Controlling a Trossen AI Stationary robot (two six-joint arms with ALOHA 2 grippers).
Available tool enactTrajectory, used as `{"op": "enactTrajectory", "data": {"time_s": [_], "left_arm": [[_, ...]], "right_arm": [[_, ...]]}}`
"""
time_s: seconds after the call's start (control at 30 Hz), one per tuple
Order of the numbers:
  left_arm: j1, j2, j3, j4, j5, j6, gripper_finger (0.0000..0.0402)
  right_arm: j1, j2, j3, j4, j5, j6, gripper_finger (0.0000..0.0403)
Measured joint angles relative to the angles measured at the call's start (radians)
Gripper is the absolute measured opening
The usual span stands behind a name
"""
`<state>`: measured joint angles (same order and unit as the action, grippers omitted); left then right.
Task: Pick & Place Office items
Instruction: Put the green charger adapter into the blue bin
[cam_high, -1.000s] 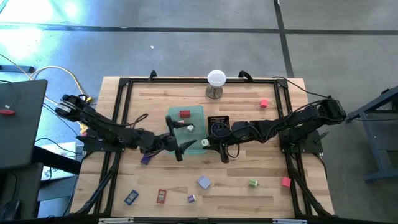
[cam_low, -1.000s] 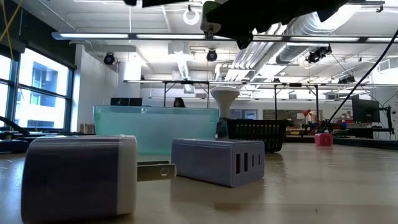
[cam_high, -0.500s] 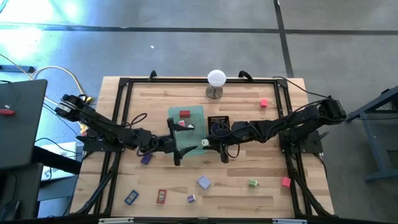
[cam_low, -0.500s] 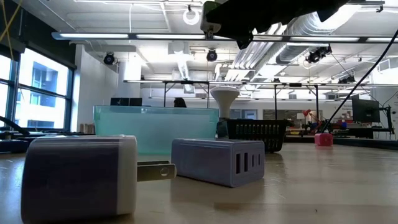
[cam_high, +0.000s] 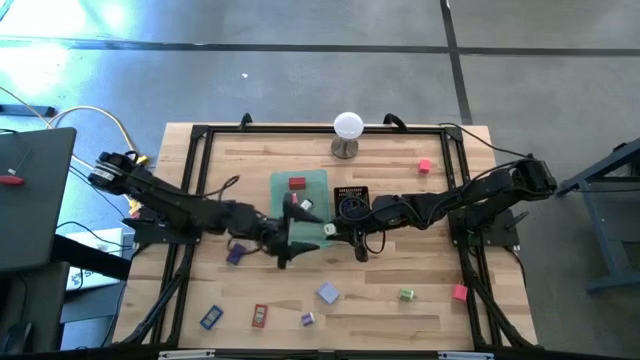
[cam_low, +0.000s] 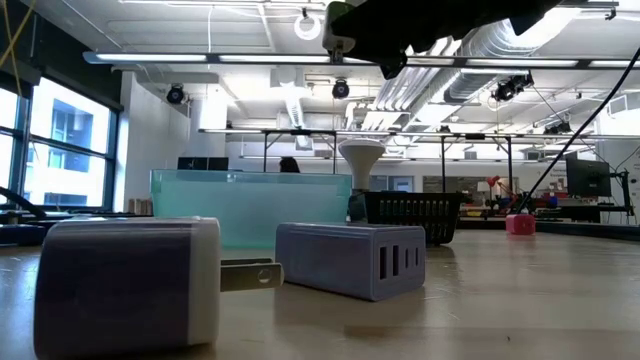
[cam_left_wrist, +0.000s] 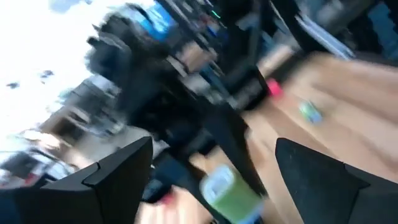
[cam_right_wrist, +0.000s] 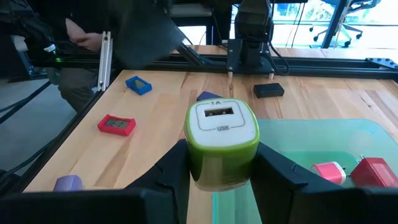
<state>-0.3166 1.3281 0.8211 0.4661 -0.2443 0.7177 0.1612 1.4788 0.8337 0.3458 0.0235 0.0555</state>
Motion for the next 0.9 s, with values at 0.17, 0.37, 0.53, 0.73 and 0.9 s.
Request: {"op": "enactTrajectory", "data": {"time_s": [0.17,0.37,0.53,0.73,0.9], "left_arm": [[0.042,0.027,0.198,-0.413,0.16,-0.059,0.033],[0.047,0.091,0.353,-0.576,0.167,0.033,0.033],[0.106,0.161,0.45,-0.73,0.229,0.044,0.033],[0.155,0.253,0.5,-0.746,0.243,0.075,0.033],[0.184,0.274,0.506,-0.798,0.296,0.13,0.033]], "right_arm": [[0.0,0.0,0.0,-0.001,0.0,0.0,0.012],[0.0,0.0,0.0,-0.002,-0.002,0.005,0.012],[0.0,0.0,0.0,-0.006,-0.002,0.006,0.0121],[0.0,0.0,0.0,-0.009,-0.006,0.015,0.0121],[0.0,0.0,0.0,-0.027,-0.005,0.023,0.012]]}}
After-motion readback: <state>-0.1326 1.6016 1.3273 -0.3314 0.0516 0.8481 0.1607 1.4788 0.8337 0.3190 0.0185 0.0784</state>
